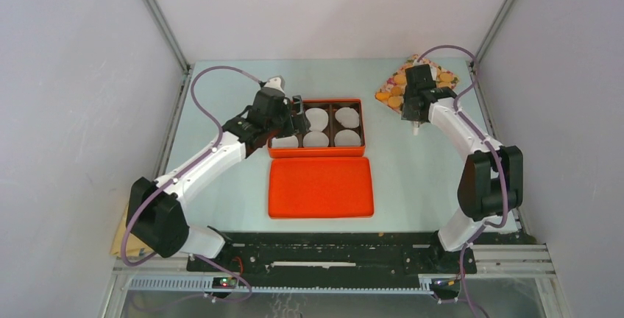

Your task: Pack the cookies

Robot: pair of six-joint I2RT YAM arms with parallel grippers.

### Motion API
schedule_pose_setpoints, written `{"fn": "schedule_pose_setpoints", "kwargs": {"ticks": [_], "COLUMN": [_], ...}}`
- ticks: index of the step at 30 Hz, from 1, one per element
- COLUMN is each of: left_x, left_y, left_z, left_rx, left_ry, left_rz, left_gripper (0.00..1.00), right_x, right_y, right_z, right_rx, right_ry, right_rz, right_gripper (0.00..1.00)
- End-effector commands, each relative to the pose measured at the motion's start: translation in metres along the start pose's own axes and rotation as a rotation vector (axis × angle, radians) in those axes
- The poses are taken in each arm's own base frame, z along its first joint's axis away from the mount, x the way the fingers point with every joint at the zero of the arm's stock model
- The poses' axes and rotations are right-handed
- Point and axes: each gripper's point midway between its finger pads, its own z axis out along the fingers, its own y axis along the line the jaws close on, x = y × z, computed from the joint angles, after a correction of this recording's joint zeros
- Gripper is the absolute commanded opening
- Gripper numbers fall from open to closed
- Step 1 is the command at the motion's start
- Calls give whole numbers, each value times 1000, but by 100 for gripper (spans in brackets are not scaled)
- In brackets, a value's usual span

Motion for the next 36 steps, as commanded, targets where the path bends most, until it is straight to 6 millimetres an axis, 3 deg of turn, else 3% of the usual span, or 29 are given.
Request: {"fn": "schedule_pose_setpoints", "kwargs": {"ticks": [1, 14, 36], "left_x": [-6, -6, -4], "left_y": [-5, -8, -14], "left_z": [2, 6, 11], "left_rx": [20, 32, 56], "left_ry": [-16, -10, 9], "left_rz": [16, 23, 18], "left_gripper": [89, 88, 88], "right_x": [-20, -28, -33], "right_y": [10, 11, 5], "right_z": [6, 37, 68], "right_rx": [-57, -36, 1], "right_ry": [-50, -24, 37], "right_rz": [70, 92, 143], "right_gripper": [47, 47, 48]}}
